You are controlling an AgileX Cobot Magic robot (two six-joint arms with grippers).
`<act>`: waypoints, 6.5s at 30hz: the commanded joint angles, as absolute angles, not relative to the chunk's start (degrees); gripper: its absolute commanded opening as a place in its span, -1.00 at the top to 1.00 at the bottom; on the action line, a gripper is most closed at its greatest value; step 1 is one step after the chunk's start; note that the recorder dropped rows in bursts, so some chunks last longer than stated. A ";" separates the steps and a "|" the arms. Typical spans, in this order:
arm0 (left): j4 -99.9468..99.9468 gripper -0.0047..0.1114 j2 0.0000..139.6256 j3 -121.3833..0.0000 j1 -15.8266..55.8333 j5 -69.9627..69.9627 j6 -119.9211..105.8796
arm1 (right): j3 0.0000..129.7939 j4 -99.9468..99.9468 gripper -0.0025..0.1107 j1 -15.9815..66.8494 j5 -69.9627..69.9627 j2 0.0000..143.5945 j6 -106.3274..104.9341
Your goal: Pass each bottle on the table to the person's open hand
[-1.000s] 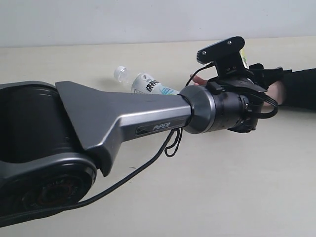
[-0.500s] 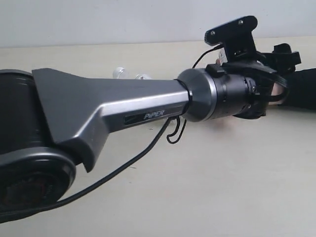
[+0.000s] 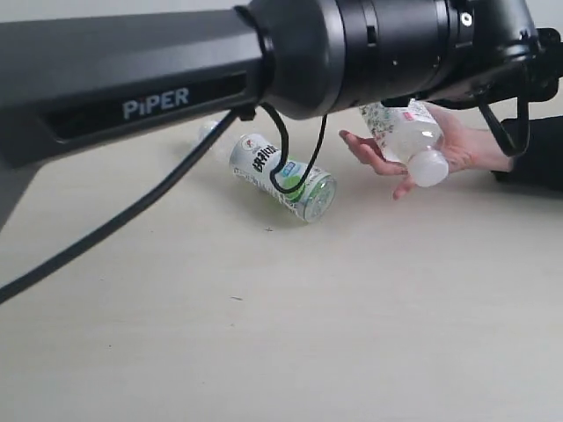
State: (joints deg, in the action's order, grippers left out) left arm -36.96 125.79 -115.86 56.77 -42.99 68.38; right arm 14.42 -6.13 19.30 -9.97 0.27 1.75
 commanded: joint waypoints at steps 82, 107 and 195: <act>-87.25 0.92 0.00 -14.54 59.36 -40.87 63.15 | 14.16 -5.91 0.95 19.28 -10.78 0.00 1.73; -87.14 0.92 0.00 -14.54 59.36 -41.24 57.65 | 14.16 -5.91 0.95 19.28 -10.78 0.00 1.74; -5.43 -0.47 132.05 -111.11 31.99 -55.64 -76.03 | 14.16 -6.24 0.95 19.28 -11.10 0.00 1.74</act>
